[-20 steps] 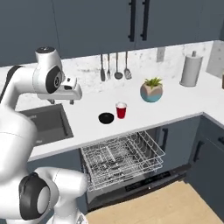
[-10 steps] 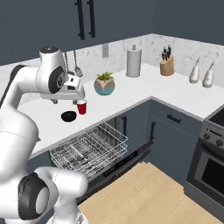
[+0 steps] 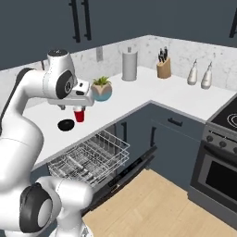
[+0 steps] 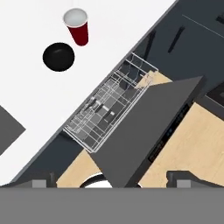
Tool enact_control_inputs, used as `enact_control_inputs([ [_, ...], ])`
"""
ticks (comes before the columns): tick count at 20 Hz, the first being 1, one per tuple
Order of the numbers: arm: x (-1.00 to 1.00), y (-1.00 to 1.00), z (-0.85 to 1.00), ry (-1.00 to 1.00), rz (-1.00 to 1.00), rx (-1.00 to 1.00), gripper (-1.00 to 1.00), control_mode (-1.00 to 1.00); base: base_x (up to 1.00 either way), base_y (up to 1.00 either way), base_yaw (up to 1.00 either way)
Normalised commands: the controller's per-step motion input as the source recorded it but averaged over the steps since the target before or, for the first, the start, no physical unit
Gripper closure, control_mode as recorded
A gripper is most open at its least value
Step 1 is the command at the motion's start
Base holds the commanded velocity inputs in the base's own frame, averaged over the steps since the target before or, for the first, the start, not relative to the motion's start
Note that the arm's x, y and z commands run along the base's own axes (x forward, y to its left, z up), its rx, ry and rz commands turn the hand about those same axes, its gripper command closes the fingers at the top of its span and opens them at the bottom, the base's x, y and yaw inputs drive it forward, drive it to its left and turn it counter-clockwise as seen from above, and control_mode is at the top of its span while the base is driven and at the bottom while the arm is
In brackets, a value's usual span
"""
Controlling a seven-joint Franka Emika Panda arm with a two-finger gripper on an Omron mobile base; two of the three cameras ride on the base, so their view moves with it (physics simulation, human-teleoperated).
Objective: Pick up the cup and bowl from the counter, place them in the dishwasher, and close the dishwasher door.
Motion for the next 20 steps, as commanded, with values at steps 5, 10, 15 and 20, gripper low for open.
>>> enact_control_inputs([
  [5, 0.00, 0.24, 0.00, 0.03, -0.08, 0.00, -1.00, -1.00, 0.00, 0.22, -0.06],
  [10, 0.05, 0.03, -0.04, 0.00, -0.14, 0.03, -1.00, -1.00, 0.00, 0.00, 0.00],
  [15, 0.39, 0.05, -0.39, 0.05, -0.15, 0.17, -1.00, -1.00, 0.00, 0.00, 0.00],
  [20, 0.69, 0.16, -0.44, 0.00, -0.16, 0.21, -1.00, -1.00, 0.00, 0.00, 0.00],
])
